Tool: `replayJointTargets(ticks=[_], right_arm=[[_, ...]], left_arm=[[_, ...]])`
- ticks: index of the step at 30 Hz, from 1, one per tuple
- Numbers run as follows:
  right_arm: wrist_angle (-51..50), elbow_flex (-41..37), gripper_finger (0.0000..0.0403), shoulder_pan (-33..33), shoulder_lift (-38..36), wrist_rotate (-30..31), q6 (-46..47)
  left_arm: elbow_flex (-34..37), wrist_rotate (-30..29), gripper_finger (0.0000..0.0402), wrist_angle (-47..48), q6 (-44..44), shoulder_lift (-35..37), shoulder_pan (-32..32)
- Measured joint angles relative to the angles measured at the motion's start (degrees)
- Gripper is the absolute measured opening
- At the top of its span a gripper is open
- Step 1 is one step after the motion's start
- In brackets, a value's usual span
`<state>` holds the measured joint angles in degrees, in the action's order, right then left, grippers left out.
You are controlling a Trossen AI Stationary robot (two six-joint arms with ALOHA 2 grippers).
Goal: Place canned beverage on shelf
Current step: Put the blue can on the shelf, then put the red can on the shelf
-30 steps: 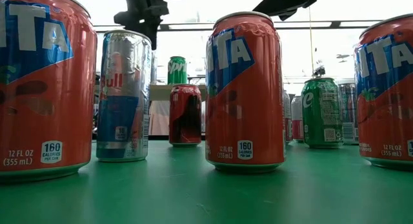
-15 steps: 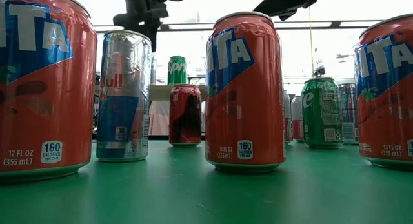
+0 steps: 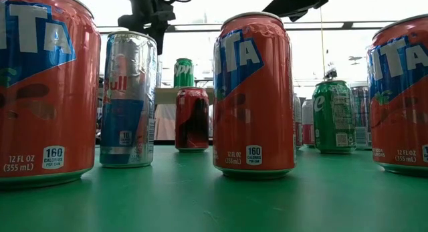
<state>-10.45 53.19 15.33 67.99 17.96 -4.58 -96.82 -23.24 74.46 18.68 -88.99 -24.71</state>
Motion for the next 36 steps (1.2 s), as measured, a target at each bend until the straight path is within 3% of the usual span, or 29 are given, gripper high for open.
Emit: replayJointTargets(ticks=[11,21,30,36], right_arm=[[-0.01,0.0,0.0009,0.0,0.02,0.02,0.02],[-0.01,0.0,0.0009,0.0,0.02,0.02,0.04],[0.03,0.0,0.0009,0.0,0.02,0.04,0.07],[1.18,0.02,0.0009,0.0,0.04,0.09,1.45]], left_arm=[[0.0,-0.2,0.0305,-0.12,-0.18,0.0,0.0],[0.0,-0.2,0.0308,-0.13,-0.73,1.79,0.0],[-0.72,-0.32,0.0306,-0.22,-2.55,5.98,0.91],[-0.92,-3.83,0.0298,-0.39,-3.65,10.8,4.09]])
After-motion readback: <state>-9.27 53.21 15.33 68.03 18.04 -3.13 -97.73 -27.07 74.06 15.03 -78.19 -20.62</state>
